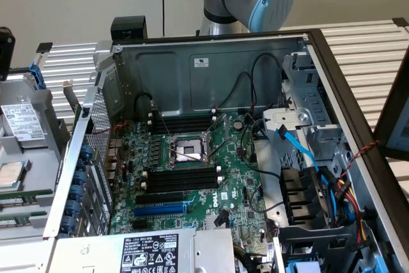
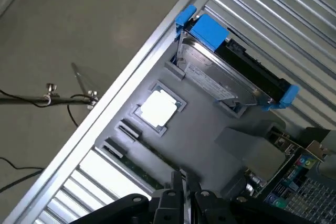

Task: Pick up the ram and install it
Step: 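Pick up the ram and move it above insertion slot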

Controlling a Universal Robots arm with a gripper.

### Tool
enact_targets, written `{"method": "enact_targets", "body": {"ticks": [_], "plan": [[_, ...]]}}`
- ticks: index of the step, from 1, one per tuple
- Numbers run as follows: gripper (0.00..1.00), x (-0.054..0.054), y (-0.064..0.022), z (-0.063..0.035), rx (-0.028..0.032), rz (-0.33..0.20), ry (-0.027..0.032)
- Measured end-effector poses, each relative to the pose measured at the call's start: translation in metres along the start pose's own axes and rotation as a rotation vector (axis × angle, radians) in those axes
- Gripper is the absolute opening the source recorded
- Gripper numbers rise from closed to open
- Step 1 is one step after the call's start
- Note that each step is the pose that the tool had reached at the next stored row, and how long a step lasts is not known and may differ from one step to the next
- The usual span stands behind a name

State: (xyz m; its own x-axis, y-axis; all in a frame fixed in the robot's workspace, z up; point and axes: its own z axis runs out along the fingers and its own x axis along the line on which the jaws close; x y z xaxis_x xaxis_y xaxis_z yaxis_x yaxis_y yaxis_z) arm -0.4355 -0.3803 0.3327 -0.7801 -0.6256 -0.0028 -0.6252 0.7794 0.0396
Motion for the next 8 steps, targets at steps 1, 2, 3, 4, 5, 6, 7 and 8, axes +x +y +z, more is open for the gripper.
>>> {"method": "enact_targets", "body": {"ticks": [1,2,3,4,5,6,7,8], "plan": [[0.18,0.0,0.0,0.001,-0.0002,-0.019,0.0007],[0.18,0.0,-0.0001,0.002,-0.0003,-0.037,0.0014],[0.18,0.0,-0.0001,0.003,-0.0005,-0.056,0.002],[0.18,0.0,-0.0002,0.0041,-0.0005,-0.073,0.0025],[0.18,0.0,-0.0002,0.0051,-0.0008,-0.092,0.0033],[0.18,0.0,-0.0003,0.0061,-0.0009,-0.109,0.0039],[0.18,0.0,-0.0003,0.0072,-0.0011,-0.128,0.0045],[0.2,0.0,-0.0003,0.0083,-0.0014,-0.146,0.0051]]}}
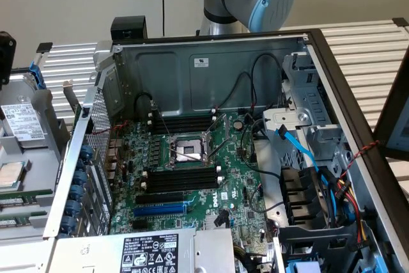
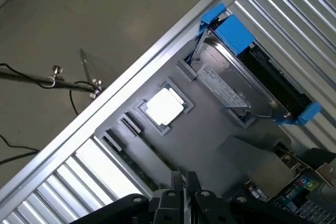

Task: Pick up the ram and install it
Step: 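Pick up the ram and move it above insertion slot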

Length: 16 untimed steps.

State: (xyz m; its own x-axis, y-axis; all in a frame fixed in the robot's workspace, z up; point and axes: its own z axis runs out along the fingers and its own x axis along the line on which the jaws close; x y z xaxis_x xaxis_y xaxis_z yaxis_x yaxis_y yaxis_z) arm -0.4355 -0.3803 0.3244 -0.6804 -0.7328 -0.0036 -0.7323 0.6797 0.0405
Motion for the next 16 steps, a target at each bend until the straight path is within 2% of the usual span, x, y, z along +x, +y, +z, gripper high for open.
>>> {"method": "enact_targets", "body": {"ticks": [1,4,5,16], "plan": [[0.25,0.0,-0.0001,0.001,-0.0002,-0.018,0.0005],[0.31,0.0,-0.0002,0.0043,-0.0008,-0.073,0.0023],[0.38,0.0,-0.0002,0.0054,-0.001,-0.091,0.0028],[0.38,0.0,-0.0007,0.0173,-0.0033,-0.292,0.0093]]}}
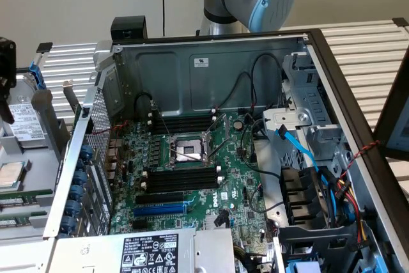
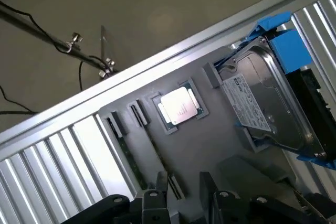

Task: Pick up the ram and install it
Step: 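Pick up the ram and move it above insertion slot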

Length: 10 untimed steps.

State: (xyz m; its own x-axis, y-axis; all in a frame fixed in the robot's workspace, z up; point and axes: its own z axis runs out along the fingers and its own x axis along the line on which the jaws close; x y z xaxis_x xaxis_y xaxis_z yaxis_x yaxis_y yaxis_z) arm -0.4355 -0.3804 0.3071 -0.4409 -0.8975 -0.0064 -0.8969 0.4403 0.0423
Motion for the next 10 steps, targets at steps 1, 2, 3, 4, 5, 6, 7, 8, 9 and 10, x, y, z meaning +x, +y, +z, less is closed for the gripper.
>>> {"method": "enact_targets", "body": {"ticks": [1,2,3,4,5,6,7,8,9,10], "plan": [[0.38,0.0,-0.0001,0.0011,-0.0002,-0.018,0.0007],[0.38,0.0,-0.0001,0.0022,-0.0003,-0.036,0.0014],[0.38,0.0,-0.0001,0.0034,-0.0004,-0.054,0.0021],[0.38,0.0,-0.0002,0.0044,-0.0006,-0.072,0.0029],[0.38,0.0,-0.0002,0.0056,-0.0008,-0.09,0.0037],[0.38,0.0,-0.0003,0.0067,-0.0012,-0.108,0.0046],[0.38,0.0,-0.0003,0.0079,-0.0017,-0.127,0.0056],[0.38,0.0,-0.0003,0.0091,-0.0028,-0.145,0.0068],[0.38,0.0,-0.0004,0.0103,-0.0044,-0.162,0.0081],[0.38,0.0,-0.0004,0.0114,-0.0061,-0.174,0.0093]]}}
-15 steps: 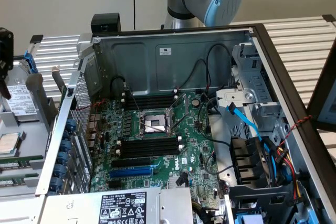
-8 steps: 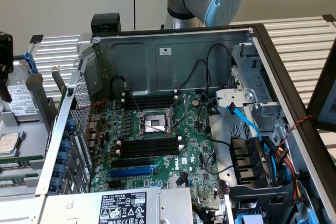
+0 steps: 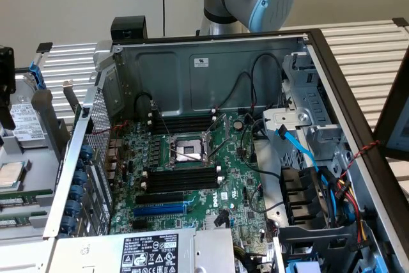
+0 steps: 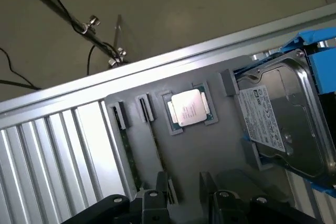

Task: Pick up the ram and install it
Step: 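Pick up the ram and move it above insertion slot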

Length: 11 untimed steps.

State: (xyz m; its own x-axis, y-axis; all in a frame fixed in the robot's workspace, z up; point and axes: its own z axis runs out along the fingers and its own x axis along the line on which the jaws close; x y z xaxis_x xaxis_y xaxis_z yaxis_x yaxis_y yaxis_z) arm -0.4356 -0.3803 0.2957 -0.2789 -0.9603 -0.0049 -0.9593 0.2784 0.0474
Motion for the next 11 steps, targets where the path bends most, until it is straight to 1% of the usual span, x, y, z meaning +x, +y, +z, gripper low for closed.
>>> {"method": "enact_targets", "body": {"ticks": [2,5,8,9,11], "plan": [[0.38,0.001,0.0007,0.0023,-0.0028,-0.011,0.0014],[0.38,0.003,0.0039,0.0061,-0.0052,-0.015,0.0022],[0.38,0.005,0.0052,0.0087,-0.0087,-0.021,0.0035],[0.38,0.006,0.0052,0.0099,-0.0104,-0.023,0.004],[0.38,0.01,0.0042,0.0133,-0.0166,-0.027,0.0044]]}}
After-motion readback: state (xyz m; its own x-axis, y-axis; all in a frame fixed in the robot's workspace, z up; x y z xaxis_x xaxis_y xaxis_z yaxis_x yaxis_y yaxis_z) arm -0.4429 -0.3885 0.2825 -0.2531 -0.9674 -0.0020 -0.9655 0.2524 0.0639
